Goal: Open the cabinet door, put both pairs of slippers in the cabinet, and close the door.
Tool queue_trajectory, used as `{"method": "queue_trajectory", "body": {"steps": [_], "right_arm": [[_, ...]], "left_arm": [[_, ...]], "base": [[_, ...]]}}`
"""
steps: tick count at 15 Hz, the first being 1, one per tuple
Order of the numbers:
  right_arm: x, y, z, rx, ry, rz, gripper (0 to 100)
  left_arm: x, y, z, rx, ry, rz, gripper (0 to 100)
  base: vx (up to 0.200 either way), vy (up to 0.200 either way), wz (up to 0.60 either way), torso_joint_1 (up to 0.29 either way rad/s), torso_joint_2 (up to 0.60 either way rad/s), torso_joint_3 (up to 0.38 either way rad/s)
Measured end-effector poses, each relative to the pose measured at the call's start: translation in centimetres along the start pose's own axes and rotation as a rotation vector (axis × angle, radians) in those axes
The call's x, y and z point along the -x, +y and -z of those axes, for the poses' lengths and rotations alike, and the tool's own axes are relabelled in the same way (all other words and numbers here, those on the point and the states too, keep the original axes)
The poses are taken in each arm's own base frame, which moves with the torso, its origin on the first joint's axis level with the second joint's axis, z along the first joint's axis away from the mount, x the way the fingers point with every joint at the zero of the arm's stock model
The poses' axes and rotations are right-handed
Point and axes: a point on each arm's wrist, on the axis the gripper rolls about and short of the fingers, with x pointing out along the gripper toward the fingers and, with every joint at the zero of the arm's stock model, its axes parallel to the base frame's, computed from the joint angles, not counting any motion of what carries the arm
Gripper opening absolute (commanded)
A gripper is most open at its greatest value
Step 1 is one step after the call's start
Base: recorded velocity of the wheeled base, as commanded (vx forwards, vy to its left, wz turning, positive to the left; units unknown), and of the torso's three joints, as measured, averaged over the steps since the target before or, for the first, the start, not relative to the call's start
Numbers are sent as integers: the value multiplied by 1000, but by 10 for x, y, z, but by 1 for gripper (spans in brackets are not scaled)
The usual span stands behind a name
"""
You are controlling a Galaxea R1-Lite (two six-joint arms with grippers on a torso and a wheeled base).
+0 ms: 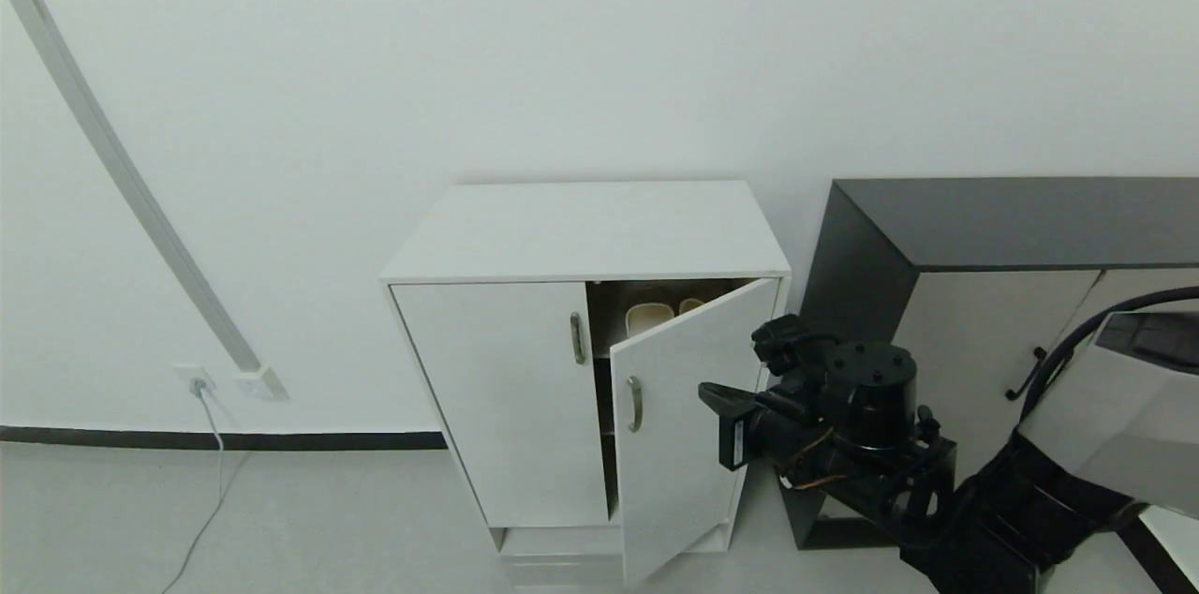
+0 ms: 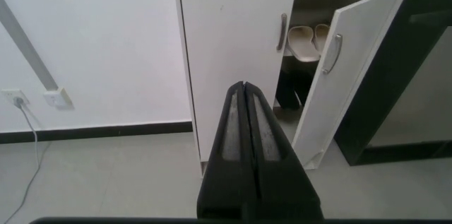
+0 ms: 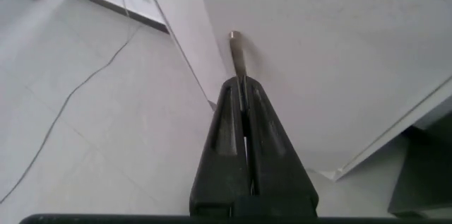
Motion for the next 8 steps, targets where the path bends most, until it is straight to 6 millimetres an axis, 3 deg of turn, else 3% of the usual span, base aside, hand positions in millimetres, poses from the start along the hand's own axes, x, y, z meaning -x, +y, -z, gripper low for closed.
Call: {"method": "queue_trajectory", "body": {"steps": [3,8], "right_arm": [[6,2,4,1,19,-4,0],[-1,1,7,3,26,-4,0]], "left_arm": [[0,0,0,0,0,1,0],[0,0,0,1,0,0,0]], "base": [[200,0,0,-1,4,5],[0,0,0,0,0,0]]}}
